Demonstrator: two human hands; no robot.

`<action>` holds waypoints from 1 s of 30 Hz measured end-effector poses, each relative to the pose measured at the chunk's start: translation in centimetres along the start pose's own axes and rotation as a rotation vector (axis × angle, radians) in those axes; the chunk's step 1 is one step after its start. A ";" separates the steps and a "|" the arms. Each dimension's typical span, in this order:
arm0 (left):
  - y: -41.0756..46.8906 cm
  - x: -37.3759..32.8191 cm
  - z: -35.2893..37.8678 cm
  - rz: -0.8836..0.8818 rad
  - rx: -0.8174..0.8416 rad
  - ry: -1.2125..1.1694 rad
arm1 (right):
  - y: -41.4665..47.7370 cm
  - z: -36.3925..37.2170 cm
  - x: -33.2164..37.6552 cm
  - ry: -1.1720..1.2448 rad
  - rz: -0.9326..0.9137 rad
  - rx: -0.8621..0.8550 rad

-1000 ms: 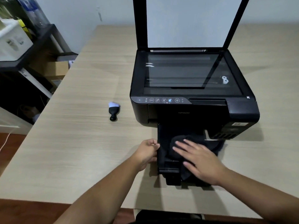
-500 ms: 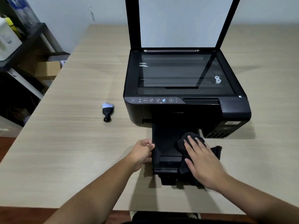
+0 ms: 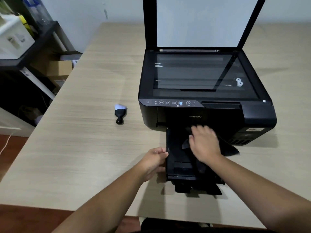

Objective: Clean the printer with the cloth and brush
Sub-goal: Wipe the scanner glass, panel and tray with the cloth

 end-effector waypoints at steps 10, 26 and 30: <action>-0.5 1.0 -0.5 0.019 0.073 -0.115 | 2.2 2.0 6.7 0.031 -0.322 0.262; -1.9 0.2 -1.3 -0.099 -0.010 -0.322 | -3.6 0.2 4.9 0.041 -0.662 0.305; -2.6 -0.2 -1.0 -0.100 0.016 -0.316 | -0.9 -0.2 5.2 -0.110 -0.717 0.314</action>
Point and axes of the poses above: each hand's wrist, its own y-axis towards the middle knuckle, its own z-axis out of the palm, x = y × z, the point moved 3 cm from there along y, towards the middle knuckle, and after that the axes turned 13 degrees about y, right-handed, at the moved point
